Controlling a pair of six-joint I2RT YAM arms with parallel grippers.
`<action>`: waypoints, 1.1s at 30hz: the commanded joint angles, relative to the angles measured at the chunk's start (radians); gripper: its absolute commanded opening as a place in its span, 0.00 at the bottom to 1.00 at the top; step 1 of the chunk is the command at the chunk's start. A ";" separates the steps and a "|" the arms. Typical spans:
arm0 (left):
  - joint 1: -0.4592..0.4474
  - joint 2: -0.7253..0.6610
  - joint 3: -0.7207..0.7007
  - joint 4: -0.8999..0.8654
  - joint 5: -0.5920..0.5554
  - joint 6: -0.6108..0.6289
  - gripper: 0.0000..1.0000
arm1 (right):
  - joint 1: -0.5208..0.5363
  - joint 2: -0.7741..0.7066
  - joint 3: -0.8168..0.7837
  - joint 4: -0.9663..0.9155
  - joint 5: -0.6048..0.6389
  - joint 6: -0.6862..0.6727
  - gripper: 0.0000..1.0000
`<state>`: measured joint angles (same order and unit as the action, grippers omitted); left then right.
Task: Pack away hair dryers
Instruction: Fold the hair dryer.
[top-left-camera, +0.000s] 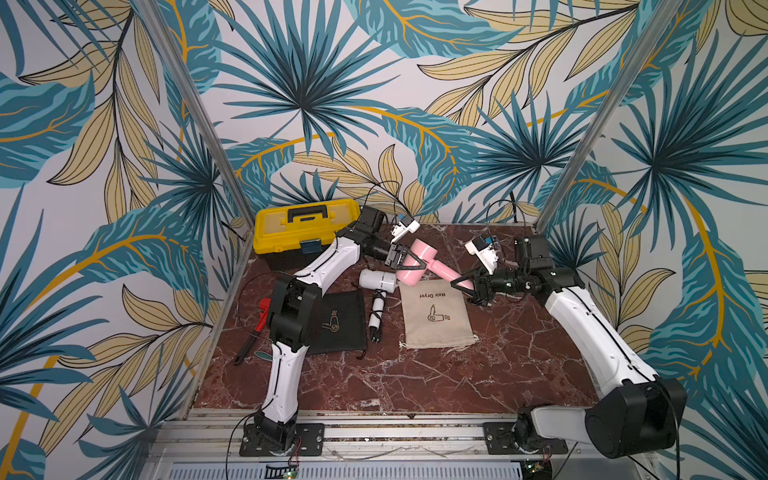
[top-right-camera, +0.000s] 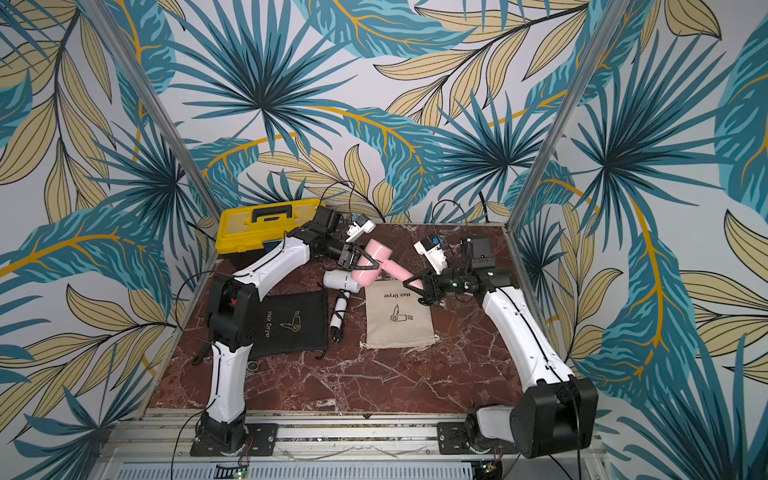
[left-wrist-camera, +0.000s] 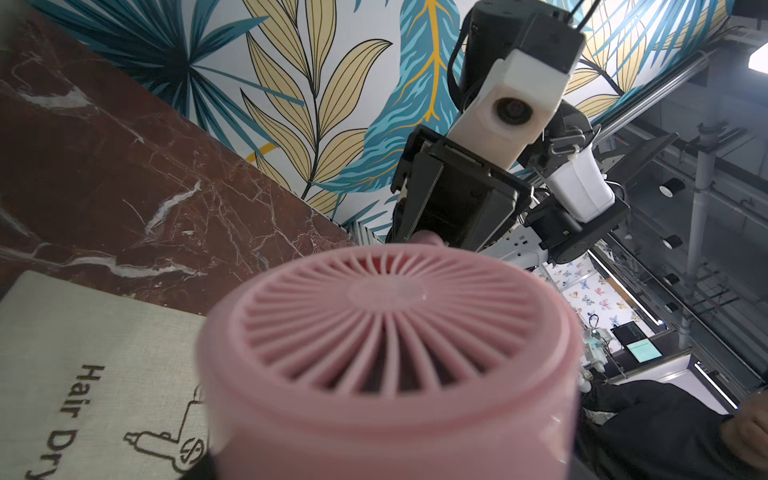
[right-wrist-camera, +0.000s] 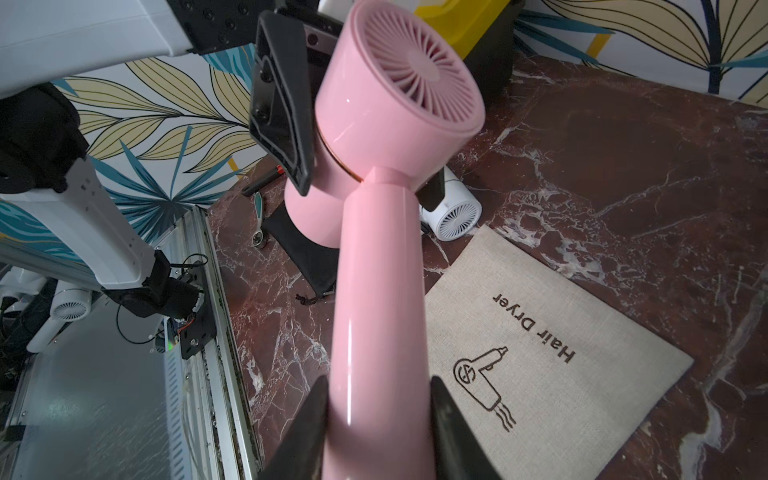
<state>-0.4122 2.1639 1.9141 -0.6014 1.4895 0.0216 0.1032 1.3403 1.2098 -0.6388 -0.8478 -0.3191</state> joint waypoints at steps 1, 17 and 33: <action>0.018 -0.024 0.005 -0.037 -0.002 0.022 0.66 | 0.001 -0.011 0.019 -0.011 -0.147 -0.080 0.00; -0.042 -0.064 -0.027 -0.040 -0.018 0.029 0.09 | -0.014 -0.072 -0.182 0.585 0.034 0.395 0.00; -0.091 -0.089 -0.024 -0.043 -0.068 0.032 0.00 | 0.073 -0.130 -0.334 0.938 0.240 0.657 0.00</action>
<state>-0.4076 2.1109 1.9133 -0.6243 1.3857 -0.0120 0.1616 1.2076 0.8673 0.0166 -0.7883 0.1707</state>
